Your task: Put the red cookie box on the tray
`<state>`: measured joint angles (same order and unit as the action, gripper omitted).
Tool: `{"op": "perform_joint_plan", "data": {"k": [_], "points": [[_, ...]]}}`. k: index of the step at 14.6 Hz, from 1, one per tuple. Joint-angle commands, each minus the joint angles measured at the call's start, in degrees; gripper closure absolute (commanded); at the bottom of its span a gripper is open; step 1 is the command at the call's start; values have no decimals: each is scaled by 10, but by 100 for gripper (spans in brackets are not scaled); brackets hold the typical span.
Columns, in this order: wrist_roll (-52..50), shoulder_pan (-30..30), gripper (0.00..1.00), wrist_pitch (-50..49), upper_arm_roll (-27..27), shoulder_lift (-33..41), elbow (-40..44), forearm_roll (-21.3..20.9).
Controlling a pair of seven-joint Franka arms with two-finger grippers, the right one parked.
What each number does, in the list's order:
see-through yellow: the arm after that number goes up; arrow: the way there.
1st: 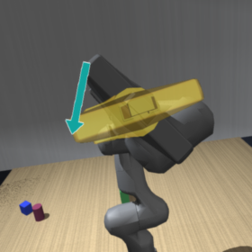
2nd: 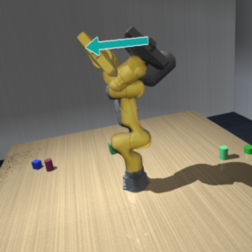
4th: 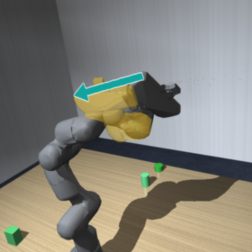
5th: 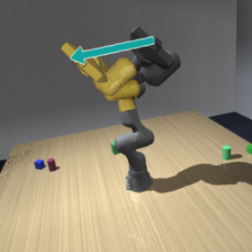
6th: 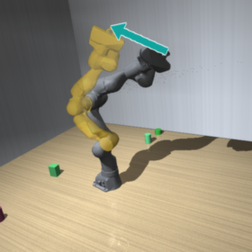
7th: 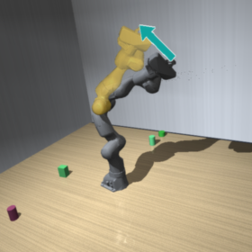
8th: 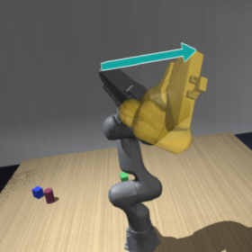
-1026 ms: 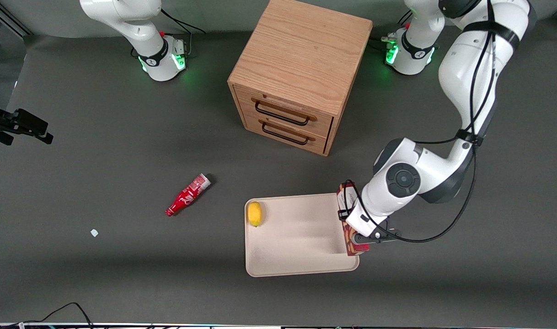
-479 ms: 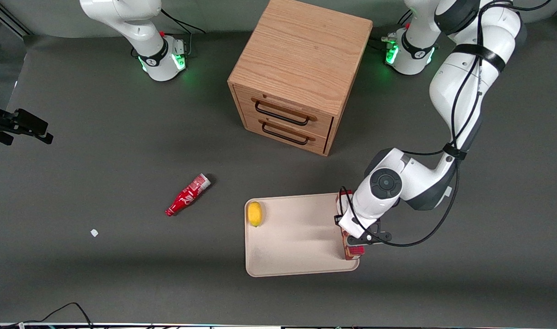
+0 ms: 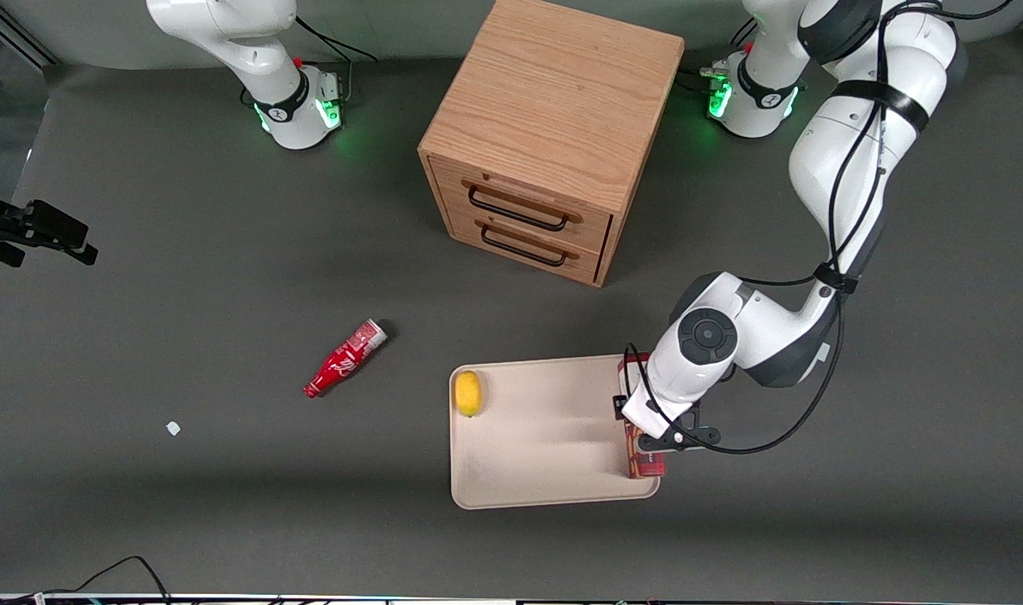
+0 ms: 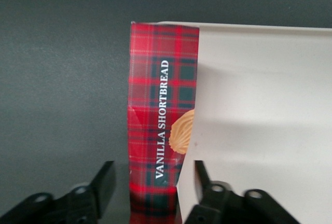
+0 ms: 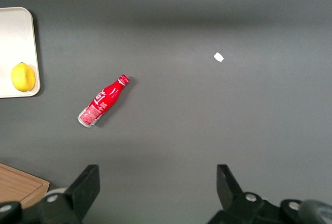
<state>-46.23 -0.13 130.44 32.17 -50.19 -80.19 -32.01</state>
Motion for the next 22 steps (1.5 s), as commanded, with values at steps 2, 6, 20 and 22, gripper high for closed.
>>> {"op": "perform_joint_plan", "data": {"k": [2, 6, 20, 22], "points": [[-36, -2, 0, -88, 24, 48, 6, 5], [44, -8, 0, -200, 11, 157, 21, 141], [545, 5, 0, -405, -353, 584, -240, 339], [547, 2, 0, -400, -359, 599, -255, 339]]}}
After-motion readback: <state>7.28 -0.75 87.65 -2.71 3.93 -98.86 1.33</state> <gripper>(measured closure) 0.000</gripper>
